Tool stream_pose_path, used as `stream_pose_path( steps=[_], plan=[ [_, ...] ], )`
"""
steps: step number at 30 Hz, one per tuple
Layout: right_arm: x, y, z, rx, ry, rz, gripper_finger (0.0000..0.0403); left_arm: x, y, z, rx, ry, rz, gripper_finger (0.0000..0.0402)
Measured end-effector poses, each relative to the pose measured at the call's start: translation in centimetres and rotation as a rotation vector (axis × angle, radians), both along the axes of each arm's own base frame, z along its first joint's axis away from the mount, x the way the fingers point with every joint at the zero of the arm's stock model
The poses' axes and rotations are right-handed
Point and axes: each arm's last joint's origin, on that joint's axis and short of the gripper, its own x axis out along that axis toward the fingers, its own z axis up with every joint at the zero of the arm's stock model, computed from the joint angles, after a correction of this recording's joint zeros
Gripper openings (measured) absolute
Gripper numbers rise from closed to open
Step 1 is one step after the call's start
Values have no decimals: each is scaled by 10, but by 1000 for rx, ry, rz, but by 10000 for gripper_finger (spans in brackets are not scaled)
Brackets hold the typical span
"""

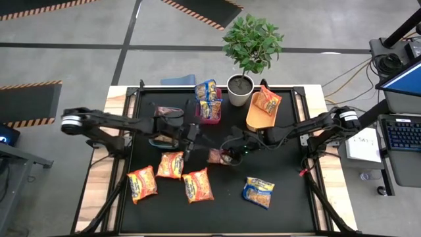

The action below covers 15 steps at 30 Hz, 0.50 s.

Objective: Sort Maruchan noodles
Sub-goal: Put the red noodle pack into the blue bin

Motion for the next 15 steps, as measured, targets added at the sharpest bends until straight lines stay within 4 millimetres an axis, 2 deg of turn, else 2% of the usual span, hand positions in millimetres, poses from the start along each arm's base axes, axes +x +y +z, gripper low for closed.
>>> stream_pose_path(
  steps=[6,10,15],
  plan=[
    [9,0,14,-27,-140,-18,12,-48,4,36,186,26,206,105],
    [17,-1,23,-66,-274,-44,12,-81,7,55,213,-46,257,96],
    [25,-4,34,-98,-425,-87,12,-118,12,63,225,-141,323,91]
  ],
)
